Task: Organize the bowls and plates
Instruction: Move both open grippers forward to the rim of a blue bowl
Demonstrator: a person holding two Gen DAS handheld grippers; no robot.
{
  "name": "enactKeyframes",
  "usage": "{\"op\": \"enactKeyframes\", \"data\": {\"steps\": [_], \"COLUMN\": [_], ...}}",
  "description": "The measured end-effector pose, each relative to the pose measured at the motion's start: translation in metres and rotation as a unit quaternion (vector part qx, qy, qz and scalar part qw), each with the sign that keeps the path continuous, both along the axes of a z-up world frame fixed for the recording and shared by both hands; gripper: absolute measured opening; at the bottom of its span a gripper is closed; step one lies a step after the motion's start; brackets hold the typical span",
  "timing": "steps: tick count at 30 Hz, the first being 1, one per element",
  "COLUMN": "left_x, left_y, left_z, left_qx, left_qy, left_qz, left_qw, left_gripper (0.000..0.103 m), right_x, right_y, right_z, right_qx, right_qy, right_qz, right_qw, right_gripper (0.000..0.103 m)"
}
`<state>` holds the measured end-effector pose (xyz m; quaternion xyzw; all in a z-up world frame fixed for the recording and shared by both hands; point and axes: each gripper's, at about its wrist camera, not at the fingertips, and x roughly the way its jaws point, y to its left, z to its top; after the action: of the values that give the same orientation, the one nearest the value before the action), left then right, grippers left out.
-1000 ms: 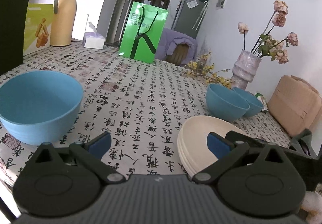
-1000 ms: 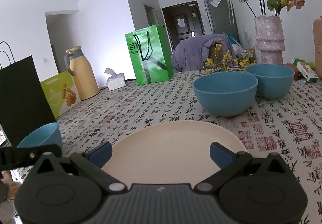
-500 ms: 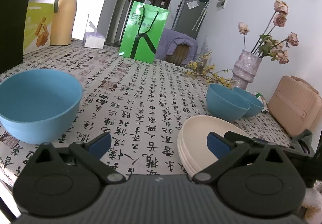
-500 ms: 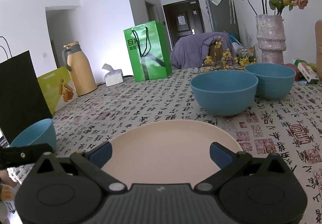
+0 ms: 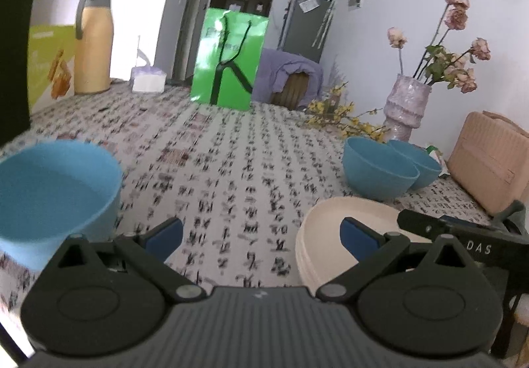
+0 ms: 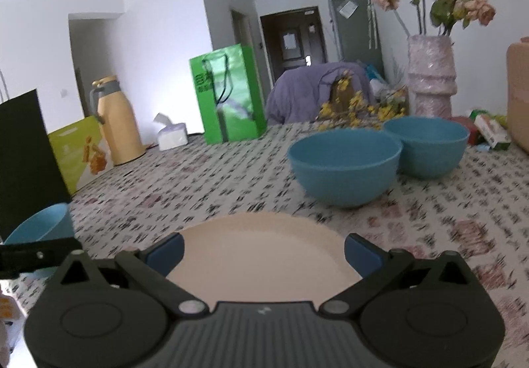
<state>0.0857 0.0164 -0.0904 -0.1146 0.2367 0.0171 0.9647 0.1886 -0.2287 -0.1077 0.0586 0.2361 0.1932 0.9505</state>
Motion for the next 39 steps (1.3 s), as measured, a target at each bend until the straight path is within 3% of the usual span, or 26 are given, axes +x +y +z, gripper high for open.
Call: {"op": "enactKeyframes", "data": {"steps": [10, 27, 39], "left_x": [0.033, 0.085, 0.130], "left_y": [-0.003, -0.021, -0.039], "left_z": [0.027, 0.088, 0.114], "left_qx": [0.001, 0.000, 0.017], "left_qy": [-0.002, -0.029, -0.026], "left_qz": [-0.022, -0.038, -0.025], "left_qw": [0.9998, 0.9989, 0.9992], "left_gripper": [0.103, 0.103, 0.103], "right_x": [0.032, 0.094, 0.120], "right_y": [-0.033, -0.065, -0.068], "right_z": [0.033, 0.085, 0.106], "right_qx": [0.003, 0.071, 0.062], "right_qy": [-0.025, 0.027, 0.038], "right_qz": [-0.047, -0.073, -0.082], "right_qw": [0.999, 0.994, 0.994], "right_gripper": [0.103, 0.103, 0.103]}}
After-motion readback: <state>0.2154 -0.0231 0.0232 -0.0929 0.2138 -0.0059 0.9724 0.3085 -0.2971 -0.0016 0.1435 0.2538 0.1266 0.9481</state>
